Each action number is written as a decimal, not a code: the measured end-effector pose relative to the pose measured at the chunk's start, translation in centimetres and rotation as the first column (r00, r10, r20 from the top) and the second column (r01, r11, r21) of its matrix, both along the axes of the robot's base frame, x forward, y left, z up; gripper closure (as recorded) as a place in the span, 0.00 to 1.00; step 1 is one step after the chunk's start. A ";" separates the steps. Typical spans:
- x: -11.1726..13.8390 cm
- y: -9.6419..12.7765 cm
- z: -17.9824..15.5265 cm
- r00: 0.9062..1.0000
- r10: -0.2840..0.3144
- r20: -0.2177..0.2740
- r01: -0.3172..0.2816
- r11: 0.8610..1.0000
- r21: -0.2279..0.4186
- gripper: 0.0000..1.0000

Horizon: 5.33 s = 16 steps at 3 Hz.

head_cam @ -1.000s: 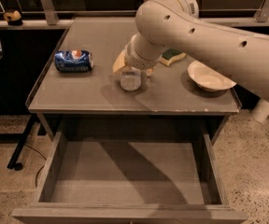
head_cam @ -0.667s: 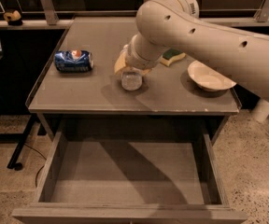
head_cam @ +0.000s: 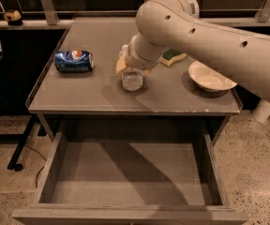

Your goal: Place blue plastic bottle into top drawer

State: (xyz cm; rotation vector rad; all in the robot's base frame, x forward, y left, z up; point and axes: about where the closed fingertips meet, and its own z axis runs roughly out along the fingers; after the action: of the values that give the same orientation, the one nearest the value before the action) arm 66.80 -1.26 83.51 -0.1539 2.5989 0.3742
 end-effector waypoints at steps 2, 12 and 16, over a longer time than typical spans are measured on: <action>-0.5 -0.6 0.9 0.998 0.056 0.020 -0.056 0.998 0.013 1.00; -21.7 -5.0 4.2 0.875 0.339 0.346 -0.421 0.886 0.197 1.00; -25.4 -7.2 -1.9 0.934 0.044 0.354 -0.144 0.954 0.263 1.00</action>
Offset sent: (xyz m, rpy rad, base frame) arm -0.0224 -0.0322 0.0319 0.0629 -0.0914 0.2567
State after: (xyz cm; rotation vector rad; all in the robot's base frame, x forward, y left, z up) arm 41.41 -8.46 81.64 -0.2237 2.1694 0.6875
